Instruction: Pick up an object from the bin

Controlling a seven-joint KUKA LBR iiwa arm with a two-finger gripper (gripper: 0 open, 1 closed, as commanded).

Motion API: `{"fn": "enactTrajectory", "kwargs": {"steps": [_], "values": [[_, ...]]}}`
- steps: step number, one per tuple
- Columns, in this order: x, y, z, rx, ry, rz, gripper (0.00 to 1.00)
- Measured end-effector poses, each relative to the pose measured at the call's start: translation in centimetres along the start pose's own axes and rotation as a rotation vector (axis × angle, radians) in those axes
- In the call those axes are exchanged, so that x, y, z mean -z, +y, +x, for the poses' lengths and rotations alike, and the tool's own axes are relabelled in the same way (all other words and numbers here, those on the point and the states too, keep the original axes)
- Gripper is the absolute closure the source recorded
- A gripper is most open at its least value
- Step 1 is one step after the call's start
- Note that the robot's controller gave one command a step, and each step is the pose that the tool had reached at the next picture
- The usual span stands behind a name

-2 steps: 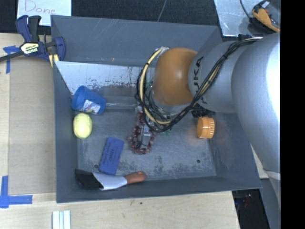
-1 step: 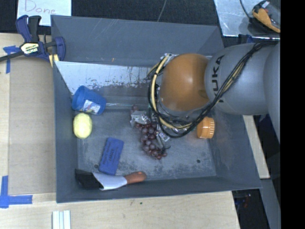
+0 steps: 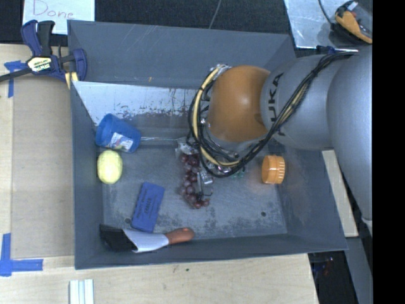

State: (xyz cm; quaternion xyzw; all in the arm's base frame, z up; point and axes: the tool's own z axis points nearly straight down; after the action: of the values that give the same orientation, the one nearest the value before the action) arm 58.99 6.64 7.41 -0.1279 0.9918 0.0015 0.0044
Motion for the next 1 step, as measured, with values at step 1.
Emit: {"fn": "enactTrajectory", "kwargs": {"steps": [1], "values": [[0.02, -3.76, 2.09, 0.648, -0.011, 0.001, 1.0]]}}
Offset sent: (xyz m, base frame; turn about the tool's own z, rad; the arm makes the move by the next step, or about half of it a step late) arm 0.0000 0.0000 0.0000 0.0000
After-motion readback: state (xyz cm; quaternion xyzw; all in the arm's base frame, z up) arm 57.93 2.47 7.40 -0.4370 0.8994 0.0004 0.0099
